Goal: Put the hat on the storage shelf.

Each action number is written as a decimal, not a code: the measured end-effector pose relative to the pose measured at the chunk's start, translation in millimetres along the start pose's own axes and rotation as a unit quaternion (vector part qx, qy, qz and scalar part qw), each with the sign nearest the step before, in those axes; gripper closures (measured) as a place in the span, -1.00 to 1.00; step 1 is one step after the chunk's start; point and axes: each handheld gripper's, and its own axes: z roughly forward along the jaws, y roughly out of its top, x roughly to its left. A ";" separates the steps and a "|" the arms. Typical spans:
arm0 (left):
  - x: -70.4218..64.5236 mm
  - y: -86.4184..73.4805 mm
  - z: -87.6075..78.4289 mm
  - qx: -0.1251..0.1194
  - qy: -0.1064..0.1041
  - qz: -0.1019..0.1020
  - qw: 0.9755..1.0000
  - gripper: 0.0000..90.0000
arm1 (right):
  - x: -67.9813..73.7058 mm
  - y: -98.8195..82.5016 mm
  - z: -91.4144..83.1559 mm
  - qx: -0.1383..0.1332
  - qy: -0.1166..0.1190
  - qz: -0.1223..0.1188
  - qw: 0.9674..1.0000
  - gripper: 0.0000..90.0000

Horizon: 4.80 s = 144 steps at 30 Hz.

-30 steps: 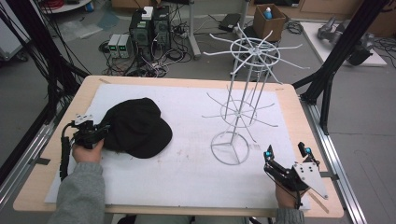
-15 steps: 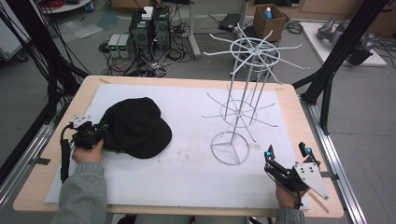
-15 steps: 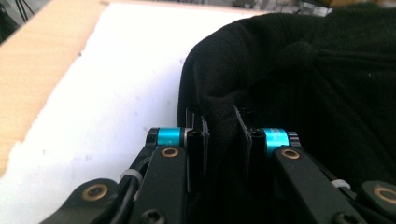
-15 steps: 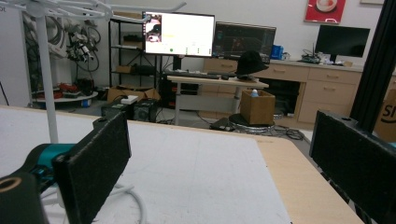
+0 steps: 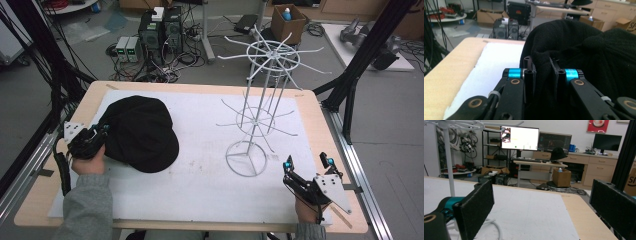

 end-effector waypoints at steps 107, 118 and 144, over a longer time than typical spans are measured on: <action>-75.3 138.9 -36.7 -0.253 -0.334 -0.013 0.908 0.71 | 1.6 -0.4 -0.7 -0.003 0.007 -0.008 1.000 -0.87; -81.3 148.3 -24.0 -0.260 -0.376 -0.012 0.889 0.71 | 1.9 -0.6 -0.5 -0.001 0.007 -0.012 1.000 -0.87; -96.8 166.4 -15.0 -0.268 -0.421 -0.051 0.865 0.71 | 0.8 -0.4 -1.0 -0.003 0.004 -0.008 1.000 -0.87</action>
